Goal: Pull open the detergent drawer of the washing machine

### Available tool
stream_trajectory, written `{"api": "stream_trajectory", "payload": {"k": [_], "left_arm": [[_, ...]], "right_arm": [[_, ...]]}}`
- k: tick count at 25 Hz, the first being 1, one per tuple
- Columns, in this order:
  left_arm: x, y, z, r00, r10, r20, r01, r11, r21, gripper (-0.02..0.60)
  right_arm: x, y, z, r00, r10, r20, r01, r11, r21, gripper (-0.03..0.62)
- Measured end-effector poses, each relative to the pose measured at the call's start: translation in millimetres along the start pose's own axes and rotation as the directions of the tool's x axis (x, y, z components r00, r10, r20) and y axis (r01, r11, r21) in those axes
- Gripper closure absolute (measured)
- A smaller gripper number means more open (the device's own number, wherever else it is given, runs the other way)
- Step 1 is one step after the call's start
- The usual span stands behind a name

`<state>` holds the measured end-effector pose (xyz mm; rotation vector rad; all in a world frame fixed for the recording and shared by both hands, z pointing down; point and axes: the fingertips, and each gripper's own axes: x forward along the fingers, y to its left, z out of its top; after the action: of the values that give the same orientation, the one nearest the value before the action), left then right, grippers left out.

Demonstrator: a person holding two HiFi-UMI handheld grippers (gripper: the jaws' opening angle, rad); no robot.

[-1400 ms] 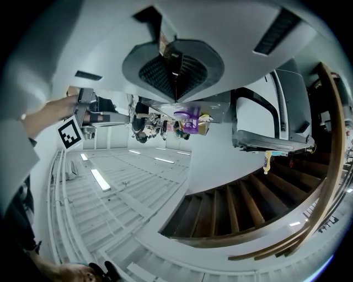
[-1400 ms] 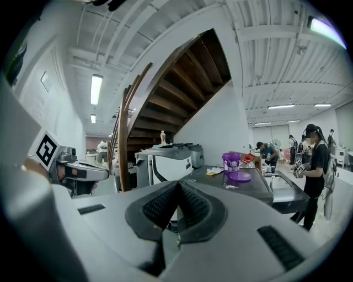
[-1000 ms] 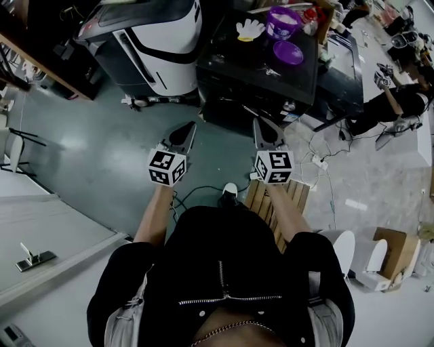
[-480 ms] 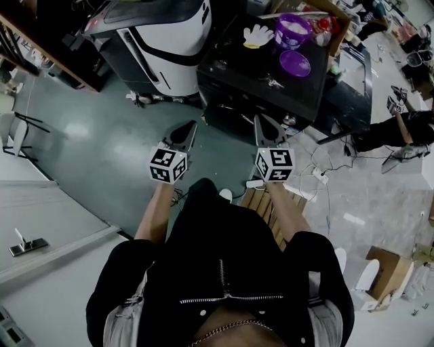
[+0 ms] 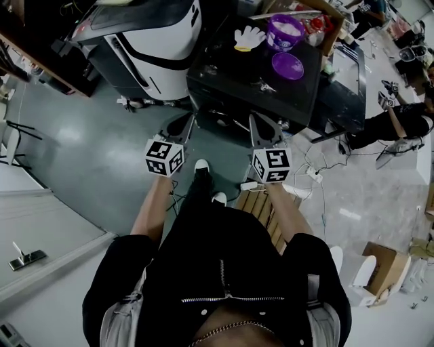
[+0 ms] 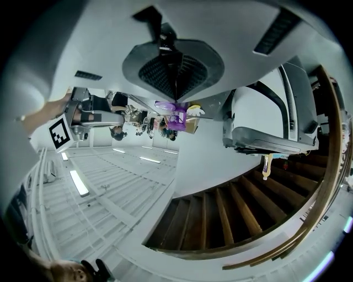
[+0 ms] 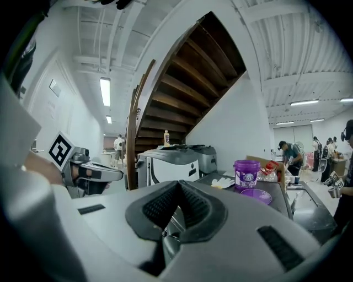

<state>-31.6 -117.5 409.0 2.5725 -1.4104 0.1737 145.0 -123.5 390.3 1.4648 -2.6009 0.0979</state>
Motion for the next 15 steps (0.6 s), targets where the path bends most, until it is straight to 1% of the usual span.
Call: {"api": "stream_trajectory", "payload": {"k": [3, 5, 10, 15], "left_arm": [[13.3, 11.1, -7.6, 1.0, -0.004, -0.013, 0.004, 1.0, -0.014, 0.561], [20.7, 14.6, -18.8, 0.999, -0.018, -0.03, 0.017, 0.999, -0.041, 0.561], [49.3, 29.2, -38.0, 0.997, -0.066, -0.05, 0.059, 0.99, -0.131, 0.561], [71.8, 47.7, -67.2, 0.993, -0.091, -0.079, 0.07, 0.969, -0.236, 0.561]], "right_arm": [[12.1, -0.8, -7.8, 1.0, -0.003, -0.02, 0.003, 1.0, 0.011, 0.586], [16.9, 0.3, -17.4, 0.999, 0.0, -0.047, 0.001, 1.0, 0.02, 0.586], [36.7, -7.4, -28.4, 0.996, -0.005, -0.089, 0.008, 0.999, 0.037, 0.586], [52.6, -11.2, -47.1, 0.991, -0.024, -0.135, 0.036, 0.996, 0.082, 0.586]]}}
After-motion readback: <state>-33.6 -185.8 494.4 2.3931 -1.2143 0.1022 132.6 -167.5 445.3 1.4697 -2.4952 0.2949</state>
